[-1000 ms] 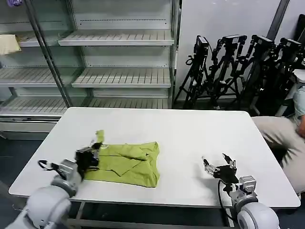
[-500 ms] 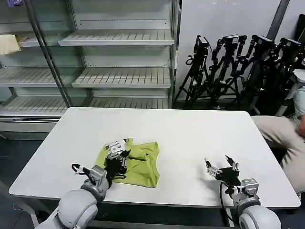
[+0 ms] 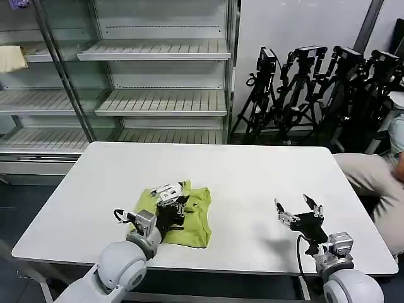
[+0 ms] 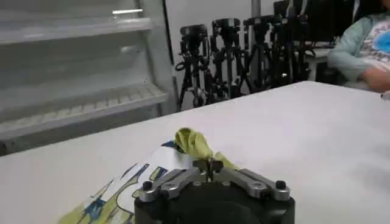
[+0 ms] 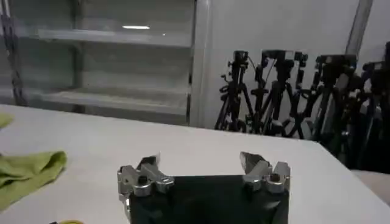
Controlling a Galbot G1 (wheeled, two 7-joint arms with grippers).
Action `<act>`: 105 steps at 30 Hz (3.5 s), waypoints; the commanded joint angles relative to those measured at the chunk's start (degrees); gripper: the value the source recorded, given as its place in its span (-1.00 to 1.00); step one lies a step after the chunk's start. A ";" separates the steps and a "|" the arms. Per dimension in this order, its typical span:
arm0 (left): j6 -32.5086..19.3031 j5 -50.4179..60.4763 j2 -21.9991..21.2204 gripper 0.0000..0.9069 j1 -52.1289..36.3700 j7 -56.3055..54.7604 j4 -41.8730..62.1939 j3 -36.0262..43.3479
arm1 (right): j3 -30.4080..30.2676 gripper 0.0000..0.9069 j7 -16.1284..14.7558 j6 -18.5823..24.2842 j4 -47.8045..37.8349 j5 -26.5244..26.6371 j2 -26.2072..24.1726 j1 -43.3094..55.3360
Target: Fold and organize the clothes.
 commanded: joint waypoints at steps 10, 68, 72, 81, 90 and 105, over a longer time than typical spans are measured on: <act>-1.72 -11.33 -3.70 1.00 -6.53 -6.02 -0.27 -0.10 | 0.26 1.00 -0.43 0.48 0.84 -0.31 0.49 0.22; -0.13 -12.48 -0.16 -0.96 12.44 -3.97 4.00 -16.90 | 0.00 1.00 -0.65 2.46 1.21 -0.31 -0.15 -1.51; -0.15 -8.68 1.28 -0.98 12.38 -1.22 3.36 -17.68 | 0.09 1.00 -0.46 2.59 1.21 -0.39 -0.12 -1.61; -0.11 -4.74 12.60 -0.98 14.43 5.60 4.71 -31.49 | -0.69 1.00 -0.47 3.66 1.12 -0.93 0.85 -1.50; -4.08 2.23 31.12 -0.98 23.71 12.94 16.21 -57.45 | 0.38 1.00 -0.43 4.12 2.48 -0.21 1.04 0.01; -5.71 27.48 7.45 -0.98 24.19 10.75 -20.74 -16.82 | 1.45 1.00 -0.20 3.82 4.36 -0.59 0.65 -2.41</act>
